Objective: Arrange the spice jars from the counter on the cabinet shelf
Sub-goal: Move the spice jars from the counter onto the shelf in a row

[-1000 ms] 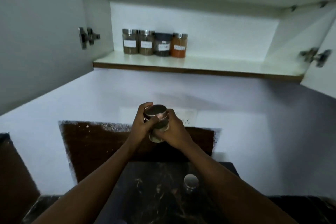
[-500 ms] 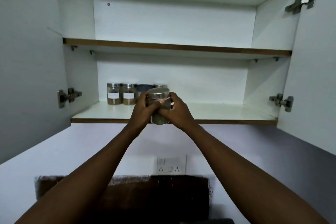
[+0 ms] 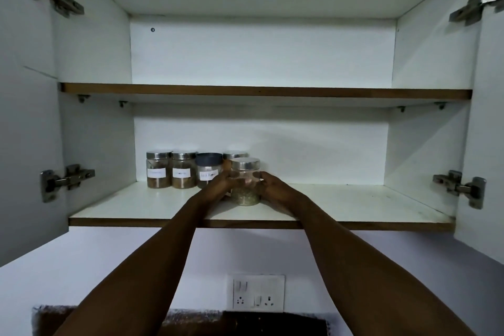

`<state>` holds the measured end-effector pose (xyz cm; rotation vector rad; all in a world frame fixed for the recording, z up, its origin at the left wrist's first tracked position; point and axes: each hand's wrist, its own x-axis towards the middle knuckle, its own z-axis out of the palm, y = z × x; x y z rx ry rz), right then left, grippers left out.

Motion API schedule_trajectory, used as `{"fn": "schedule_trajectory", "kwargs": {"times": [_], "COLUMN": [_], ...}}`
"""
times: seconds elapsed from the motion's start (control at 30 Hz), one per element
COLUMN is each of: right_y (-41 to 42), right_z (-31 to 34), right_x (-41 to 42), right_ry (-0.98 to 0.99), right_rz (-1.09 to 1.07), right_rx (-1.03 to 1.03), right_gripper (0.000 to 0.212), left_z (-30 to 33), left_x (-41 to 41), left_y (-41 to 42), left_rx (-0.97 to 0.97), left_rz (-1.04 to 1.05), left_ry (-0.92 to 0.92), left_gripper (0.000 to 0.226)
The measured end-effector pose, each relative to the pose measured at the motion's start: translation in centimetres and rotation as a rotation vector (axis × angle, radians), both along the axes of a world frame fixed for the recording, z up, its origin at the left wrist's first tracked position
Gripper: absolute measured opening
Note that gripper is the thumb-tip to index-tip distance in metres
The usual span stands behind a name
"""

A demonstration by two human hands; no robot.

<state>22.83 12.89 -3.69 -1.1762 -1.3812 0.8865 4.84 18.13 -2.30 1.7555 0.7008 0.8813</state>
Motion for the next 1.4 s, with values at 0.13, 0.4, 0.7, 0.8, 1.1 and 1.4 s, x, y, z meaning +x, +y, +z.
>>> {"fn": "schedule_trajectory", "kwargs": {"times": [0.13, 0.4, 0.7, 0.8, 1.1, 1.4], "right_y": [2.3, 2.9, 1.8, 1.6, 1.0, 0.2], "right_z": [-0.7, -1.5, -1.7, -1.6, -1.4, -0.9], "right_x": [2.5, 2.6, 2.2, 2.3, 2.0, 1.4], "right_ry": [0.176, -0.223, -0.236, -0.24, -0.296, -0.334], "right_rz": [-0.142, -0.472, -0.434, -0.524, -0.741, -0.689], "right_rx": [0.055, 0.169, 0.148, 0.151, 0.18, 0.157], "right_gripper": [0.029, 0.033, 0.049, 0.039, 0.031, 0.018], "left_z": [-0.5, -1.9, -2.1, -2.1, -2.5, -1.8], "left_x": [0.7, 1.2, 1.3, 1.4, 1.9, 1.5], "left_y": [2.3, 3.8, 3.9, 3.7, 4.2, 3.1], "left_rx": [0.023, 0.14, 0.239, 0.181, 0.198, 0.246], "left_rz": [-0.047, 0.064, 0.122, 0.077, -0.017, 0.017], "left_ry": [0.028, 0.136, 0.191, 0.111, 0.058, 0.138], "left_gripper": [0.055, 0.046, 0.037, 0.034, 0.049, 0.054]}}
